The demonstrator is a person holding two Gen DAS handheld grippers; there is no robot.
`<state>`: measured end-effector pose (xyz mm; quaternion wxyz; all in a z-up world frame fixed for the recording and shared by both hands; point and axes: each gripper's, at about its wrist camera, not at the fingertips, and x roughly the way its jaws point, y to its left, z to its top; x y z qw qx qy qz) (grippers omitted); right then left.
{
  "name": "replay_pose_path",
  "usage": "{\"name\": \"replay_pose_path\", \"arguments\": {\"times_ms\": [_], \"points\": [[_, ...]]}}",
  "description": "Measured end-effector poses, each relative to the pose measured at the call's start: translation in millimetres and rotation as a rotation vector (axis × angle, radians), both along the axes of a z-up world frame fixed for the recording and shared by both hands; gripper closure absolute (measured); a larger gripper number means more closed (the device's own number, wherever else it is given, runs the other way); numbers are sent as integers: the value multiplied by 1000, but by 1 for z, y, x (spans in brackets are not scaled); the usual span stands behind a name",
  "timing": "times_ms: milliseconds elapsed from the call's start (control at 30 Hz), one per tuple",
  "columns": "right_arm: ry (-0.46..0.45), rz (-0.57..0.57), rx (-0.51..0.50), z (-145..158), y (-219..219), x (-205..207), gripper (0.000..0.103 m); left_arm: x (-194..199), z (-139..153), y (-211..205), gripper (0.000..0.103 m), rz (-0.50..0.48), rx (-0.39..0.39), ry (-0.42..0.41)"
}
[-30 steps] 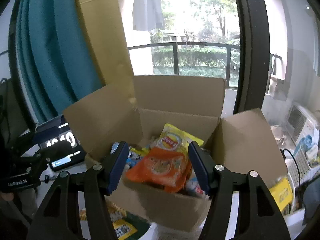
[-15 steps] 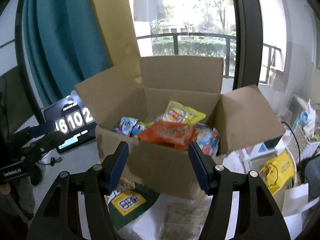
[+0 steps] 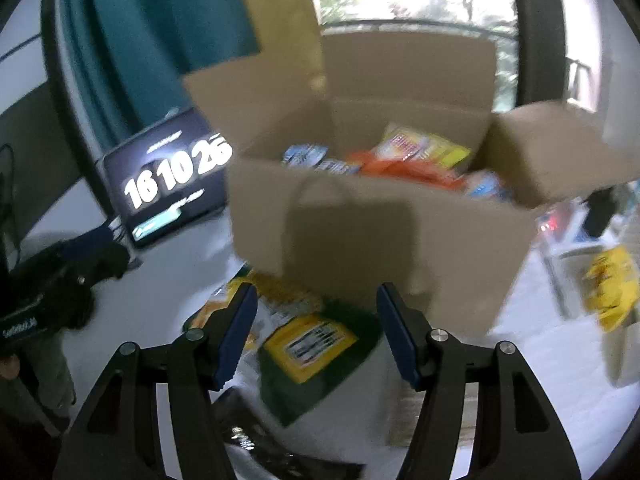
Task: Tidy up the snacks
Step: 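Grasp the green waffle snack bag from the table with the right tool, then lift the green waffle bag with the right tool while the left tool grasps a clear cracker pack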
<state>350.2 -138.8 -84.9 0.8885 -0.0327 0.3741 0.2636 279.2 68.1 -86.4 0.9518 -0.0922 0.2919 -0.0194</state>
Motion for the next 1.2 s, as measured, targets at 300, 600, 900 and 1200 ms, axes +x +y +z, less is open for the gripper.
{"name": "replay_pose_path", "arguments": {"times_ms": [300,600,900,1200], "points": [[52,77,-114,-41,38,-1,38,-11,-16,19,20,43,-22,35],[20,108,-138,-45,35,-9,63,-15,-20,7,20,29,-16,59],[-26,98,-65,-10,-10,-40,64,-6,-25,-35,15,-41,-6,97],[-56,-36,-15,11,-99,-51,64,29,-44,-97,13,-150,43,179]]}}
